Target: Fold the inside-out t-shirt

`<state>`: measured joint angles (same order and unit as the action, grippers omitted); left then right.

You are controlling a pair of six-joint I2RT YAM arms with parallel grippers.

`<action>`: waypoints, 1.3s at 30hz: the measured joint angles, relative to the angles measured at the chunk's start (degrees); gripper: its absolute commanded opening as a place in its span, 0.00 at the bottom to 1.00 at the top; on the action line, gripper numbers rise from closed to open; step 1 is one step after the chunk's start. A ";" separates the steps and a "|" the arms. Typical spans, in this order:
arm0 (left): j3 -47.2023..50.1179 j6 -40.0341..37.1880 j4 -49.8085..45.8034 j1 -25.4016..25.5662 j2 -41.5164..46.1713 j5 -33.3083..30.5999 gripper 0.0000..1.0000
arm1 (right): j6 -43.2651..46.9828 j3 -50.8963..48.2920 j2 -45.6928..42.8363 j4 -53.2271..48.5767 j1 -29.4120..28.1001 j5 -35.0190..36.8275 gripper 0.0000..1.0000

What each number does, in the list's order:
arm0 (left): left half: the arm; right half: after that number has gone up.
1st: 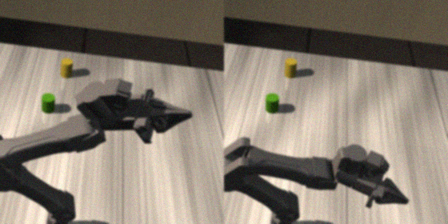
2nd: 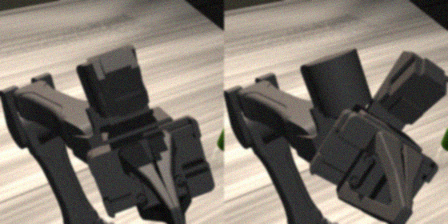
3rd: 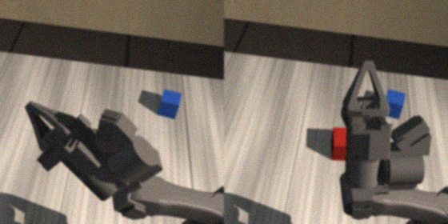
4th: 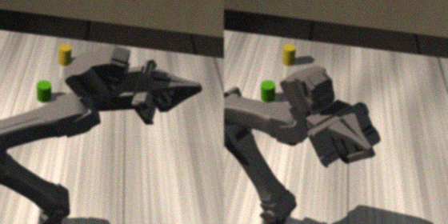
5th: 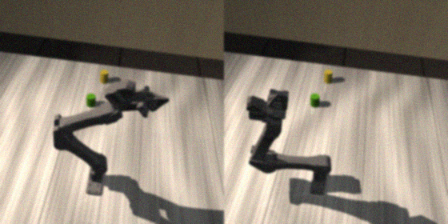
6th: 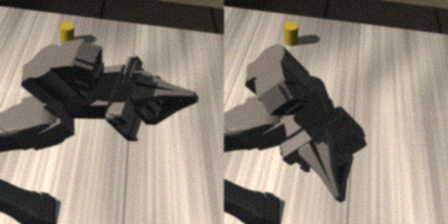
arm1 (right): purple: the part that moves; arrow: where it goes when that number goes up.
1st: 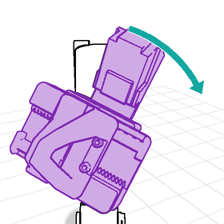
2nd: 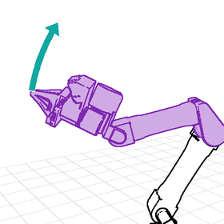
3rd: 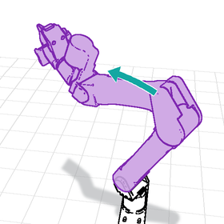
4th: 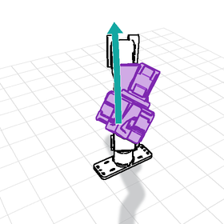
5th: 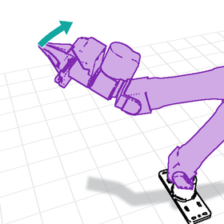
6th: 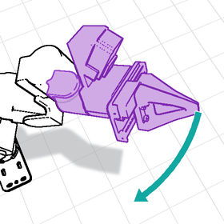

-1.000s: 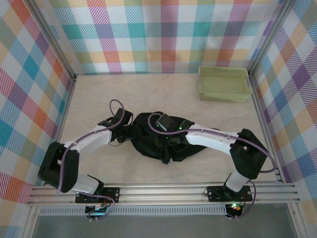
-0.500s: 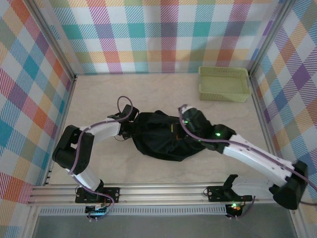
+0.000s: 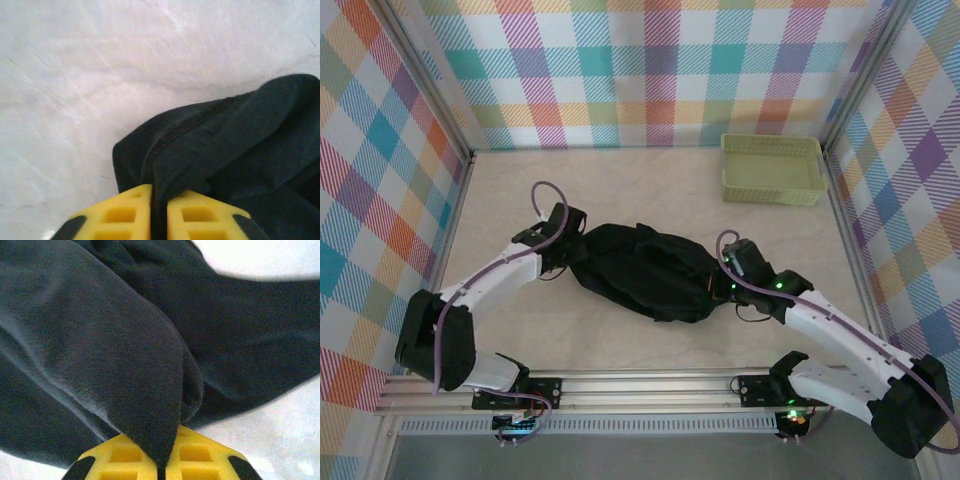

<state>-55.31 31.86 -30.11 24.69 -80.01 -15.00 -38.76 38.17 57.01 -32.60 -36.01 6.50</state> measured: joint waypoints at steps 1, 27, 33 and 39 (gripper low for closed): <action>-1.01 -0.11 -1.62 0.70 0.39 -1.05 0.42 | -0.98 -1.20 0.42 0.42 0.00 -1.05 0.01; -21.46 0.63 -3.82 20.85 -27.43 0.17 0.11 | -5.79 -7.10 -1.44 5.01 -1.20 -4.90 0.20; -15.87 -0.57 2.58 21.03 -22.36 4.02 0.00 | -4.55 -4.48 2.01 -0.33 -1.20 1.79 0.52; -7.98 -1.70 7.19 22.67 -8.46 9.70 0.00 | 1.03 2.86 1.27 -3.54 -6.62 9.18 0.63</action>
<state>-63.29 30.15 -22.92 47.35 -88.47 -5.30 -37.74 41.04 58.28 -36.14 -42.63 15.68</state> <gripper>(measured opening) 0.076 0.590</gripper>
